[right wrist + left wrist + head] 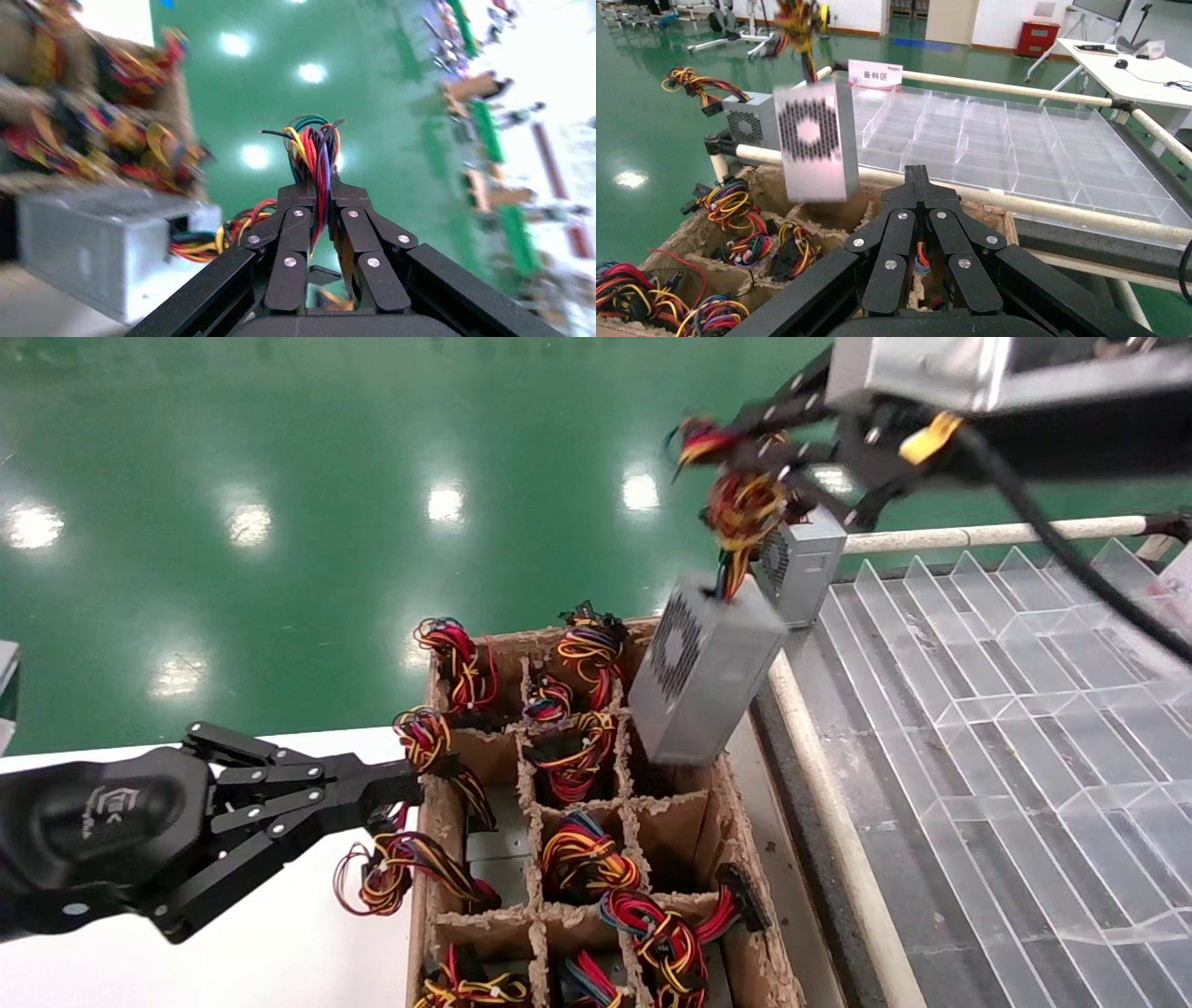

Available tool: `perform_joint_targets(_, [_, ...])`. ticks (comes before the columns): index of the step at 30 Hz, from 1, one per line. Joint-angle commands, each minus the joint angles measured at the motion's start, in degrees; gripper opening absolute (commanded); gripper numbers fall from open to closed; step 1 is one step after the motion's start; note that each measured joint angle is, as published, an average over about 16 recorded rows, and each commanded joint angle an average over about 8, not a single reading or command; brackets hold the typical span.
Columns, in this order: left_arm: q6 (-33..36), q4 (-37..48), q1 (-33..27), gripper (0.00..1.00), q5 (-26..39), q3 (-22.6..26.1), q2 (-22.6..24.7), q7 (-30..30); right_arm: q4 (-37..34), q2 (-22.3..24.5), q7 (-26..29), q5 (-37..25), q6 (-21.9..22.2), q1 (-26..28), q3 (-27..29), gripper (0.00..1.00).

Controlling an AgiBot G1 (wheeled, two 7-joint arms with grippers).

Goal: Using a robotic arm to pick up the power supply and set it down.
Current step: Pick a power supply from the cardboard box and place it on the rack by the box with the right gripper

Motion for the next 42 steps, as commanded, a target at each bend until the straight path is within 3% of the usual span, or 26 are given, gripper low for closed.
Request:
perform_joint_targets(1, [0.0,0.0,0.0,0.0,0.0,0.0,0.0,0.0,0.0,0.2,-1.4,-1.6,0.1,1.4,-0.1,0.0])
perform_joint_targets(14, [0.0,0.0,0.0,0.0,0.0,0.0,0.0,0.0,-0.7,0.8,-1.7,-17.6,4.1,7.1,-2.0,0.0])
perform_joint_targets(24, [0.0,0.0,0.0,0.0,0.0,0.0,0.0,0.0,-4.8,0.6,2.1,-27.5,7.2,6.1,-3.7,0.0])
perform_joint_targets(33, [0.0,0.0,0.0,0.0,0.0,0.0,0.0,0.0,-16.1,-2.1,-2.0,-29.1,11.2,4.8,-5.0,0.0])
perform_joint_targets(42, [0.0,0.0,0.0,0.0,0.0,0.0,0.0,0.0,-34.4,-8.3,-13.6,-26.8,19.7,5.0,-5.4,0.0])
